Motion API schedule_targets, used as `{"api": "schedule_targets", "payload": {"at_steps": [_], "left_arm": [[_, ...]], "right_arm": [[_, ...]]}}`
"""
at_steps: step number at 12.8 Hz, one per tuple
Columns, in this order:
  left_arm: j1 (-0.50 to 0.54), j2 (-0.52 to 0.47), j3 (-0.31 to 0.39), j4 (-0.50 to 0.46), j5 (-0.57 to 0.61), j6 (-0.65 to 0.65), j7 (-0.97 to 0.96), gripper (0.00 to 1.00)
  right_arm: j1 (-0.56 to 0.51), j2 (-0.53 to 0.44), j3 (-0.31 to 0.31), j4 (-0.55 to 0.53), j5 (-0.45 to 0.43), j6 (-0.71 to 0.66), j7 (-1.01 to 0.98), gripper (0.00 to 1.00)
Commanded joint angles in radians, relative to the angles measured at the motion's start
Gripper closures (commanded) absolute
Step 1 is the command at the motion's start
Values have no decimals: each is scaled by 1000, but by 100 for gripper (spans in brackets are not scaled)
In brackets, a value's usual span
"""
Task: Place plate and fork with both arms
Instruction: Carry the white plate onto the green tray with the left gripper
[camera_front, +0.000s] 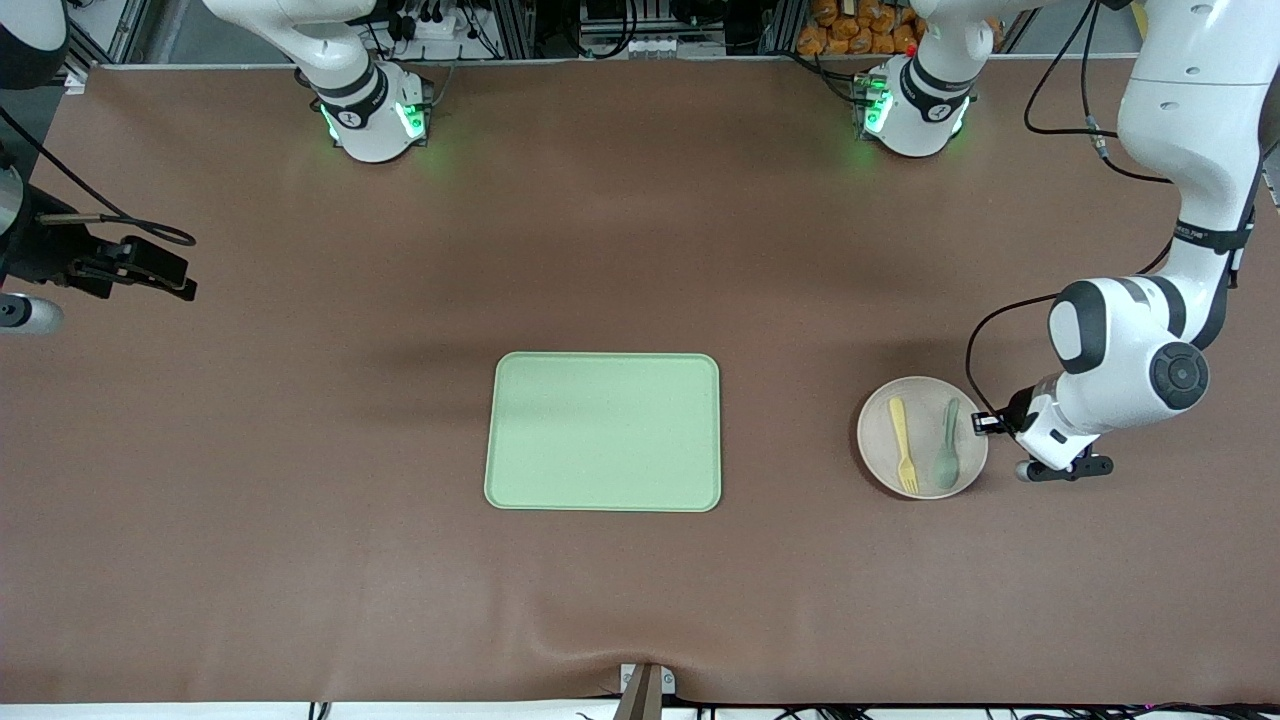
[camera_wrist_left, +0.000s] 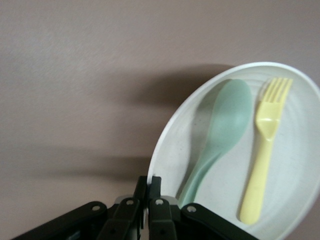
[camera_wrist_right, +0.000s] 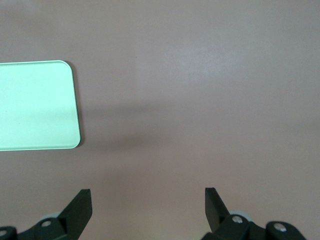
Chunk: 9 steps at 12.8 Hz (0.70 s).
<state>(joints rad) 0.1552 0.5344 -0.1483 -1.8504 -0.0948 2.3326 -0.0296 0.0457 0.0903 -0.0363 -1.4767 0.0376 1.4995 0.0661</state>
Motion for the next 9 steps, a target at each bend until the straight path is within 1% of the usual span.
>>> {"api": "schedule_targets", "payload": {"at_steps": [1,4,7,9], "left_arm": [[6,-22,-34,22,-100,-6,-6,100],[0,-24,-83,62,-198,-6,-25,100],[-25,-11,-155,105,-198,-6,-82,100],[-92,15,-163,147,-200,-6,-102,100]], "right_arm": [[3,2,0,6,-4,-1,1,0],[0,3,0,6,-4,-4,1,0],[0,5,0,6,-4,-4,1,0],[2,5,0,6,-4,-4,1,0]]}}
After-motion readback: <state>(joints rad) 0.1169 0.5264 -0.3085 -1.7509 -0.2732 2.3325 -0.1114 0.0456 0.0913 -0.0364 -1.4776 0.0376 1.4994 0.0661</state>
